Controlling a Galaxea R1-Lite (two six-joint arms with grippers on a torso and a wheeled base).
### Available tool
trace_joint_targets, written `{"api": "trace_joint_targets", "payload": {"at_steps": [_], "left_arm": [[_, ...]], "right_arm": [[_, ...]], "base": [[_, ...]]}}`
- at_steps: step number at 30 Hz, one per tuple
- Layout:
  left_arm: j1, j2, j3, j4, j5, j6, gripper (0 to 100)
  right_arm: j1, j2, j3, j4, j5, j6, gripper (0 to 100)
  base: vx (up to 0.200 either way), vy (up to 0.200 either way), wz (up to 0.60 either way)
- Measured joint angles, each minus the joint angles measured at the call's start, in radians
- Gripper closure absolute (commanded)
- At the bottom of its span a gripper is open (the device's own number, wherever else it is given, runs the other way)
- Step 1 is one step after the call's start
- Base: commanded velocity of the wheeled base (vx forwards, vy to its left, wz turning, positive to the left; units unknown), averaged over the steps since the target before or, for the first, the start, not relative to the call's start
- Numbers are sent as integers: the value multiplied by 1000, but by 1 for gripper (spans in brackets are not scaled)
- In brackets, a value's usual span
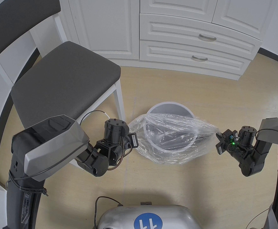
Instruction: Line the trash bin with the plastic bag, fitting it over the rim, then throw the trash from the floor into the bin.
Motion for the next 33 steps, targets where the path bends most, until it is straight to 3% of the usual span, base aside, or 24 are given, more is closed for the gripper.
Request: {"api": "trace_joint_targets", "payload": {"at_steps": [7,11,12,23,28,33], "left_arm": [[33,-28,29,7,-5,62,100],[45,-41,42,6,-7,70,100],[45,-42,43,5,-8,70,100],[42,-48,46,-2,-7,70,100],[38,-56,52,-4,-6,70,100],[34,-64,59,-2,-8,70,100]], "right_arm": [[14,23,11,-25,78,29,100],[23,33,11,-25,139,108,100],[25,34,12,-24,152,122,0],[8,20,32,-30,236,147,0],[-32,-15,80,-43,455,142,0],[-109,-57,114,-56,617,158,0]], "base": [[0,0,0],[0,0,0],[0,0,0],[0,0,0],[0,0,0],[0,0,0]]}}
